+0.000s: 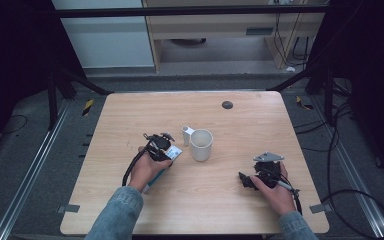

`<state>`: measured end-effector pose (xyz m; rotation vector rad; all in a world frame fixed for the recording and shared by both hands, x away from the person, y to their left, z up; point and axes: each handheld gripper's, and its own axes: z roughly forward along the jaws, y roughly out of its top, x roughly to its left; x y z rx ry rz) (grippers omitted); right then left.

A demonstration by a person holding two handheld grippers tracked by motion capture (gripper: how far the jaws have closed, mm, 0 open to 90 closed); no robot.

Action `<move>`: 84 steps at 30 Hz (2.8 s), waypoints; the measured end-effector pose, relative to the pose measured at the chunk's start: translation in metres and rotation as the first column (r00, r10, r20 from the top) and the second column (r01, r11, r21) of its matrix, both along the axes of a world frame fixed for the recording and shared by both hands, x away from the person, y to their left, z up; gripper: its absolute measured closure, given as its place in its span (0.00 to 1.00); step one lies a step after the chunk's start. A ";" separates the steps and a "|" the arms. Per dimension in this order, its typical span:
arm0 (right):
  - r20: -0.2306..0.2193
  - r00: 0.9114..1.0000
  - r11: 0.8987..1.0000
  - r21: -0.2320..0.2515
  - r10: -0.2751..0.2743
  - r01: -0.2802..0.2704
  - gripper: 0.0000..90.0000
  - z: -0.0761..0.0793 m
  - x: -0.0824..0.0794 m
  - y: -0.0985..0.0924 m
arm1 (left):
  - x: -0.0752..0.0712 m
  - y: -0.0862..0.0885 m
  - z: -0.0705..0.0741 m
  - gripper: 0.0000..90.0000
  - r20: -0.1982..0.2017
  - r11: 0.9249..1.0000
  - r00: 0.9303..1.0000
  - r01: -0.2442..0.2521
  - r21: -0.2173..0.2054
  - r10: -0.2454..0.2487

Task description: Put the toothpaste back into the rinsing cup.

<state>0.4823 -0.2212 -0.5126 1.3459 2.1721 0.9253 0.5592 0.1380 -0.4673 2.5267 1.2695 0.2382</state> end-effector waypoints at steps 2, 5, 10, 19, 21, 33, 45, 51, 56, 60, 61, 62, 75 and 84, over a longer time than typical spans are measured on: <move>0.000 1.000 1.000 0.000 0.000 0.000 0.01 0.000 0.000 0.000 | -0.001 -0.001 0.000 0.67 0.008 1.000 1.000 0.008 0.006 -0.008; 0.000 1.000 1.000 0.000 0.000 0.000 0.01 0.000 0.000 0.000 | -0.002 -0.004 0.001 0.69 0.022 0.999 1.000 0.020 0.026 -0.021; 0.000 1.000 1.000 0.000 0.000 0.000 0.01 0.000 0.000 0.000 | -0.004 -0.005 0.002 0.74 0.038 0.999 0.999 0.022 0.027 -0.023; 0.000 1.000 1.000 0.000 0.000 0.000 0.01 0.000 0.000 0.000 | -0.007 -0.001 0.007 0.86 0.054 1.000 0.998 0.025 -0.002 -0.024; 0.000 1.000 1.000 -0.001 0.001 -0.001 0.01 0.000 0.000 0.000 | -0.008 0.001 0.008 0.86 0.053 1.000 0.998 0.020 -0.010 -0.020; 0.000 1.000 1.000 0.000 0.000 0.000 0.01 0.000 0.000 0.000 | -0.016 0.022 0.045 0.87 0.144 0.992 0.989 -0.027 -0.125 0.045; 0.000 1.000 1.000 0.000 0.000 0.000 0.01 0.000 0.000 0.000 | -0.023 0.023 0.070 0.87 0.221 0.985 0.972 -0.041 -0.166 0.078; 0.000 1.000 1.000 -0.002 0.001 -0.001 0.01 0.000 0.000 0.000 | -0.025 0.019 0.079 0.87 0.267 0.982 0.960 -0.040 -0.182 0.089; -0.001 1.000 1.000 0.000 0.000 0.000 0.01 0.000 0.000 0.000 | -0.027 0.014 0.084 0.87 0.299 0.980 0.949 -0.041 -0.196 0.099; 0.000 1.000 1.000 -0.002 0.001 -0.001 0.01 0.000 0.000 0.000 | -0.027 0.012 0.088 0.87 0.320 0.978 0.942 -0.039 -0.206 0.105; 0.000 1.000 1.000 0.000 0.000 0.000 0.01 0.000 0.000 0.000 | -0.027 0.011 0.089 0.87 0.327 0.977 0.939 -0.038 -0.211 0.108; 0.000 1.000 1.000 0.000 0.001 -0.001 0.01 0.000 0.000 0.000 | -0.027 0.010 0.090 0.87 0.333 0.977 0.937 -0.036 -0.209 0.106; -0.001 1.000 1.000 -0.001 0.001 -0.001 0.01 0.000 0.000 0.000 | -0.027 -0.011 0.101 0.87 0.369 0.979 0.926 -0.002 -0.206 0.079; -0.001 1.000 1.000 -0.001 0.000 0.000 0.01 0.000 0.000 0.000 | -0.030 -0.019 0.111 0.87 0.397 0.974 0.915 0.017 -0.228 0.077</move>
